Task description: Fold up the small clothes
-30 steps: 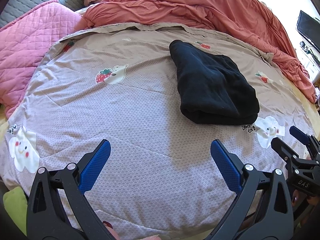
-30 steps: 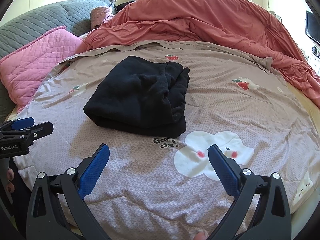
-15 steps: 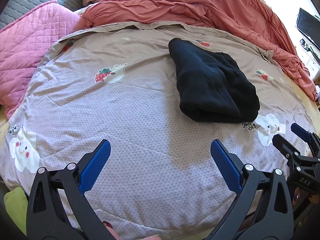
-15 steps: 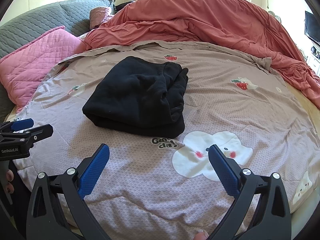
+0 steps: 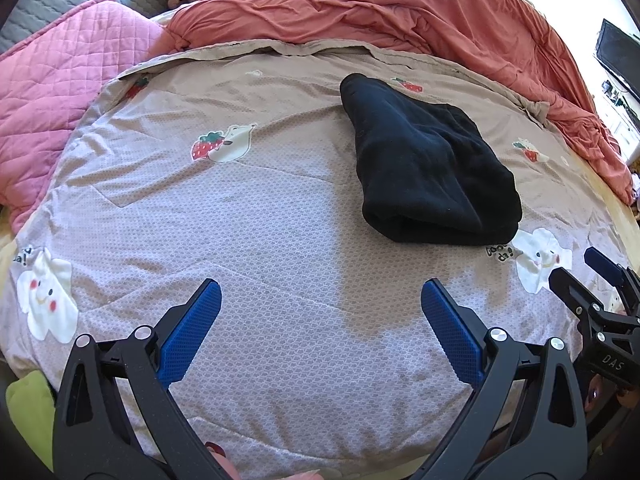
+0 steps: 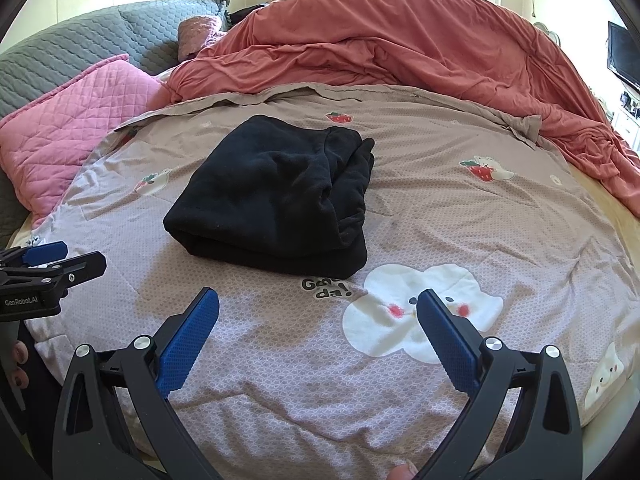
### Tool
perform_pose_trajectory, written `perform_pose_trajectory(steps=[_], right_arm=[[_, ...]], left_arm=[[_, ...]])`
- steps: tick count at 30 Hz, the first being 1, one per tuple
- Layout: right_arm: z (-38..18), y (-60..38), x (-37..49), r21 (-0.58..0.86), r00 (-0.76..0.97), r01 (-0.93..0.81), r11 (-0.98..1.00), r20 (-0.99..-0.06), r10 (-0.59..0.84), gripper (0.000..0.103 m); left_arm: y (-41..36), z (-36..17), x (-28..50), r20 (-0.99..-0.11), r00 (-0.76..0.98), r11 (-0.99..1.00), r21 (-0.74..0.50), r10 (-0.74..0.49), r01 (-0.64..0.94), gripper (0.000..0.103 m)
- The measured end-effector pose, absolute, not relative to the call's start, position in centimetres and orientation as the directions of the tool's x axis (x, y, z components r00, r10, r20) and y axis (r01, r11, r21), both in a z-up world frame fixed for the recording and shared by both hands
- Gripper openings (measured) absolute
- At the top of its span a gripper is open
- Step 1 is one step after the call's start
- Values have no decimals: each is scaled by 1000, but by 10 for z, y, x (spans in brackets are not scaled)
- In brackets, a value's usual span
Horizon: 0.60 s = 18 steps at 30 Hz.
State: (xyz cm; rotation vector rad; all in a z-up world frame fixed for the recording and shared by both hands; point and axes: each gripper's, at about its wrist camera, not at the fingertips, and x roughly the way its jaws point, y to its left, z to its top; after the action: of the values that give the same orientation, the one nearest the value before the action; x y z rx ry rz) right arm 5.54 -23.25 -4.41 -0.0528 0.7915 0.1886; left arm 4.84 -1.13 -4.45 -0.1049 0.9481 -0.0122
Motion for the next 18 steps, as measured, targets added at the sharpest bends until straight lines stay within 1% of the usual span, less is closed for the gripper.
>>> perform_pose_trajectory(steps=[18], right_arm=[[-41,-233,55,21,700,-172,985,-701,137,99]], left_arm=[[-10,-43,49,-807,589,996,-86,-48,-37,94]])
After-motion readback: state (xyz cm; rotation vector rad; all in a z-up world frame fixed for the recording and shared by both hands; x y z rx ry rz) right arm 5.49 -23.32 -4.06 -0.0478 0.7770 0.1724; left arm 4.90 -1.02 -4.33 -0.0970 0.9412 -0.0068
